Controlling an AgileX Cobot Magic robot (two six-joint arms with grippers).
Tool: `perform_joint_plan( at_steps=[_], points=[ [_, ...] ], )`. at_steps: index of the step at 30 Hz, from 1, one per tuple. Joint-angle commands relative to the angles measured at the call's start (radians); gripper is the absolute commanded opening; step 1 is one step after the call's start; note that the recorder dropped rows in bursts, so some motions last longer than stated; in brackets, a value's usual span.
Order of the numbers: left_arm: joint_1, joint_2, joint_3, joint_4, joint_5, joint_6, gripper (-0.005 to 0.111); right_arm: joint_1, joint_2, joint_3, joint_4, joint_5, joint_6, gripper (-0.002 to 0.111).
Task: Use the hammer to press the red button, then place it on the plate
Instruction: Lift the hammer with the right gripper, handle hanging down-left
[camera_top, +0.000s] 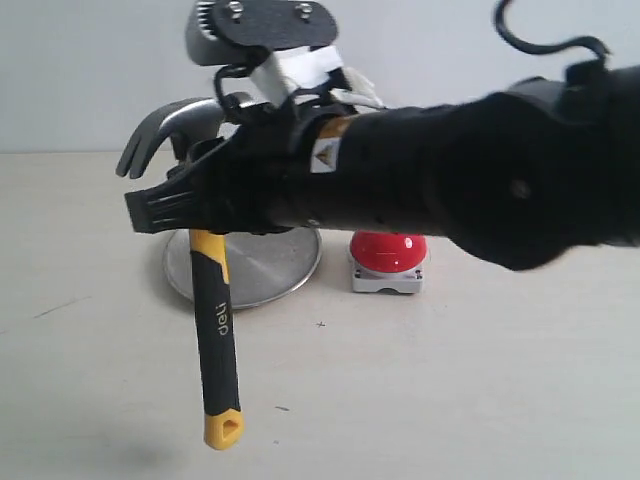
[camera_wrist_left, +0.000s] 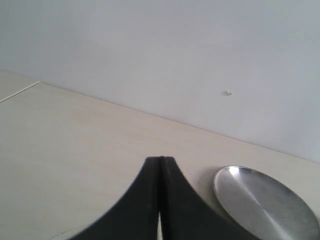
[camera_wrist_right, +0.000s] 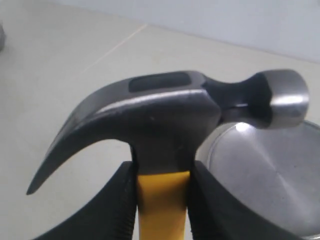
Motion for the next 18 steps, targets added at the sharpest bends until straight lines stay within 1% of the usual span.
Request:
perform_joint_plan(
  at_steps=[1,5,10,13,16,18],
  points=[
    [-0.007,-0.006,0.0,-0.003,0.001,0.003,0.0,-0.005,-0.117,0.168,0.062,-0.298,0.024,0.0],
    [-0.007,-0.006,0.0,-0.003,0.001,0.003,0.0,-0.005,-0.18,0.292,0.041,-0.468,0.143,0.0],
    [-0.007,-0.006,0.0,-0.003,0.001,0.003,0.0,-0.005,-0.197,0.406,-0.062,-0.733,0.401,0.0],
    [-0.007,-0.006,0.0,-0.003,0.001,0.003,0.0,-0.005,-0.197,0.438,-0.062,-0.818,0.43,0.0],
    [-0.007,-0.006,0.0,-0.003,0.001,0.003,0.0,-0.005,-0.197,0.455,-0.051,-0.847,0.43,0.0],
    [-0.007,-0.006,0.0,-0.003,-0.03,0.003,0.0,-0.005,-0.197,0.476,-0.05,-0.896,0.43,0.0]
  ],
)
